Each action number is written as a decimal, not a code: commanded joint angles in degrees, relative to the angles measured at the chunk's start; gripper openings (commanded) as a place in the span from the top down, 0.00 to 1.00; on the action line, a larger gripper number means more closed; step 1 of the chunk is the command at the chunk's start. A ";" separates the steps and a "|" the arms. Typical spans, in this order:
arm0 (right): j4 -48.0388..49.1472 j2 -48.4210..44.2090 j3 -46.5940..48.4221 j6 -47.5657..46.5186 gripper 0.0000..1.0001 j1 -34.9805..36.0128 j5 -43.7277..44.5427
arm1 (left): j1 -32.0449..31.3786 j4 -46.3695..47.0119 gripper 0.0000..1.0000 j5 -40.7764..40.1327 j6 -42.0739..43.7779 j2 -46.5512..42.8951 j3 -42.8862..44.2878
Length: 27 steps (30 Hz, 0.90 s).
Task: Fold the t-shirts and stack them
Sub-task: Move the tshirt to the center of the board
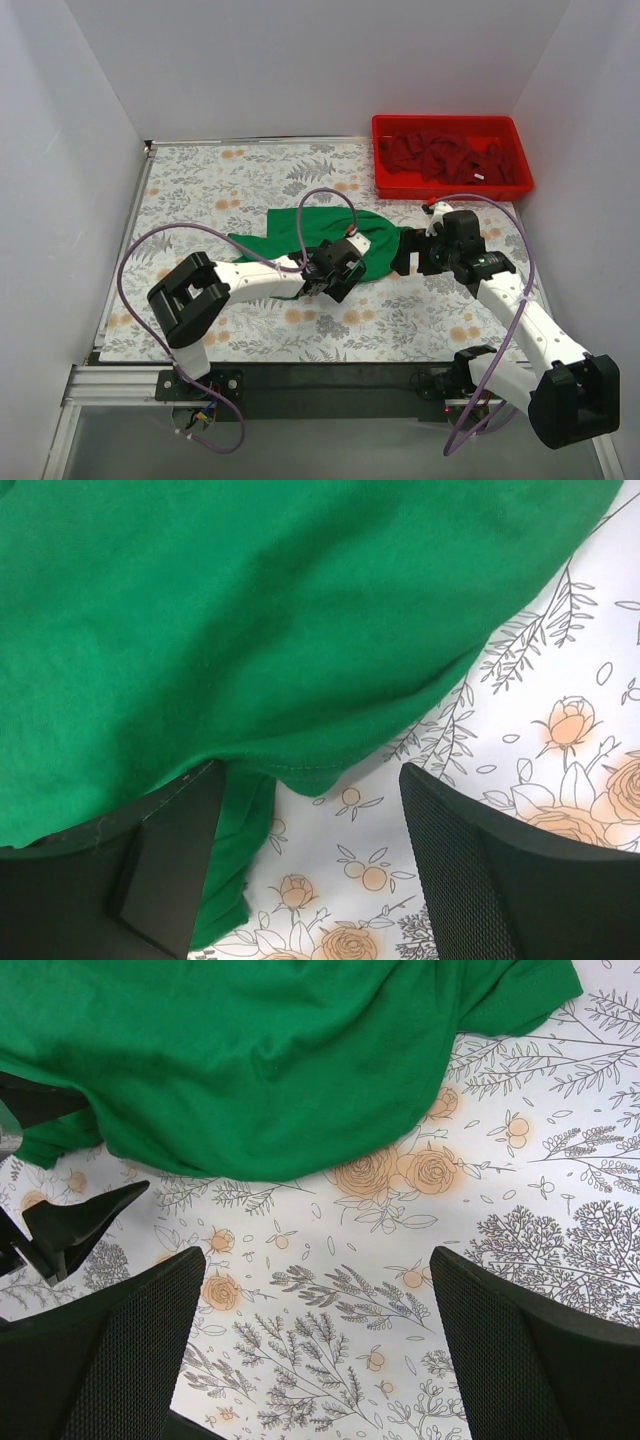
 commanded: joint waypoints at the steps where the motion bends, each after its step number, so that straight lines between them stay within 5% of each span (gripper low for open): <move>1: 0.70 -1.00 -0.41 0.47 0.16 0.08 0.57 | -0.58 2.47 0.35 -0.78 1.68 0.85 3.09; 12: 0.62 -1.96 -1.73 0.39 0.17 -0.01 2.59 | -2.16 3.34 0.34 2.31 1.07 6.82 6.62; 15: 0.62 -2.14 -1.99 0.12 0.17 -0.10 3.12 | -2.16 4.05 0.45 1.43 2.12 8.40 6.53; 19: 0.70 -2.49 -2.26 0.03 0.17 -0.01 2.86 | -1.90 4.05 0.82 0.46 3.00 8.85 7.23; 20: 0.79 -2.58 -2.34 -0.06 0.17 -0.10 2.77 | -1.55 3.87 0.99 0.37 3.09 8.24 8.01; 27: 1.23 -4.60 -2.00 -0.49 0.18 -0.01 2.51 | 1.61 -5.77 1.00 -1.91 4.76 2.79 21.33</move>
